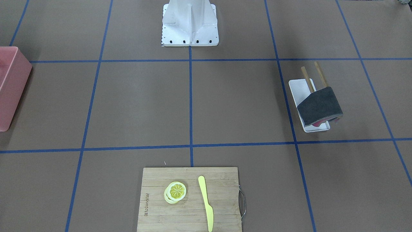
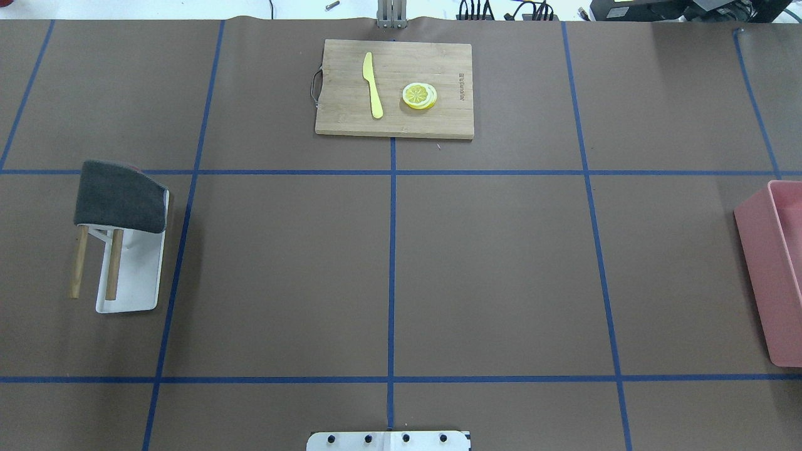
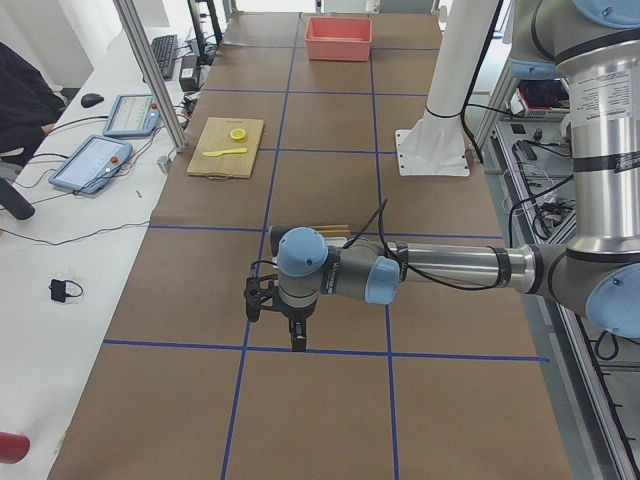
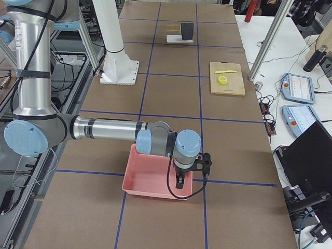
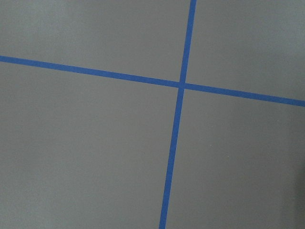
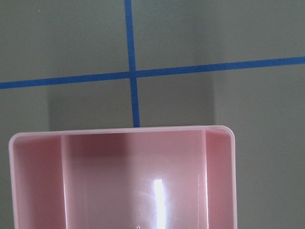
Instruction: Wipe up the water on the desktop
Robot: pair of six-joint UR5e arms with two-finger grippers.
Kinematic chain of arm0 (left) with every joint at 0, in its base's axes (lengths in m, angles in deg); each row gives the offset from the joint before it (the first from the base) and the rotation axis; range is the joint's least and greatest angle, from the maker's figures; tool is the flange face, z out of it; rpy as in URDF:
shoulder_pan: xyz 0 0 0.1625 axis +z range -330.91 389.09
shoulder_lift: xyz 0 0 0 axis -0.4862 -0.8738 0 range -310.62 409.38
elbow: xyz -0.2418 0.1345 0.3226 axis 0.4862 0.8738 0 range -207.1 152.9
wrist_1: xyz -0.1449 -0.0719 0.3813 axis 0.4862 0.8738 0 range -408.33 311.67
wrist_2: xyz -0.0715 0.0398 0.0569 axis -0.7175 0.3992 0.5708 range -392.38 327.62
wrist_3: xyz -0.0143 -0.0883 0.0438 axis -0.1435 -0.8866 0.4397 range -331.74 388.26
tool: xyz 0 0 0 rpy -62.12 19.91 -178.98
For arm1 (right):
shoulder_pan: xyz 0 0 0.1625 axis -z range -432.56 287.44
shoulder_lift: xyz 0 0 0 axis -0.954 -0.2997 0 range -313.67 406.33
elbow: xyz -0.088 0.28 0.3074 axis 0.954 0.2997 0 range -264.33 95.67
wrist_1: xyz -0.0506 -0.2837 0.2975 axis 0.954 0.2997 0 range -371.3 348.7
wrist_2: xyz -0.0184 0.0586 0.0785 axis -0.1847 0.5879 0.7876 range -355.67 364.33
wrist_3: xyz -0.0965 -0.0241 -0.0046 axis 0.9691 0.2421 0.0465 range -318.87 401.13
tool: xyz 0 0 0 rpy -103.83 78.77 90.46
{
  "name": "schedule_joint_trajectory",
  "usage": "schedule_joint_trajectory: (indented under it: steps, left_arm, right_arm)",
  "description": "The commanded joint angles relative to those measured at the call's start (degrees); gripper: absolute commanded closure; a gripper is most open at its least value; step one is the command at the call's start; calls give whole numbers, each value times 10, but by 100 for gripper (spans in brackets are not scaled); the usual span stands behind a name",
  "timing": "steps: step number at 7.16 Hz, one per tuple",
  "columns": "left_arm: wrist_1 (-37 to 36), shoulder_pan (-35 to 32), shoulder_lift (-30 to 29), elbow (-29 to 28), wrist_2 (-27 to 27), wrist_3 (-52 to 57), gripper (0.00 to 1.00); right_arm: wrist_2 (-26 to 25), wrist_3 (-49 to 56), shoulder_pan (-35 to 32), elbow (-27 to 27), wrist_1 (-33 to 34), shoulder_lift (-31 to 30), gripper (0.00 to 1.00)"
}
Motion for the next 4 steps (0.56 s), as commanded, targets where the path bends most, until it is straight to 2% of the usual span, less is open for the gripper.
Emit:
schedule_joint_trajectory:
  steps: [1,4]
  left_arm:
    - [0,0,-1,0,-1,0,2]
    - [1,0,-10,8,-2,0,2]
  right_arm:
    - [0,0,0,0,1,0,0]
    - [0,0,0,0,0,0,0]
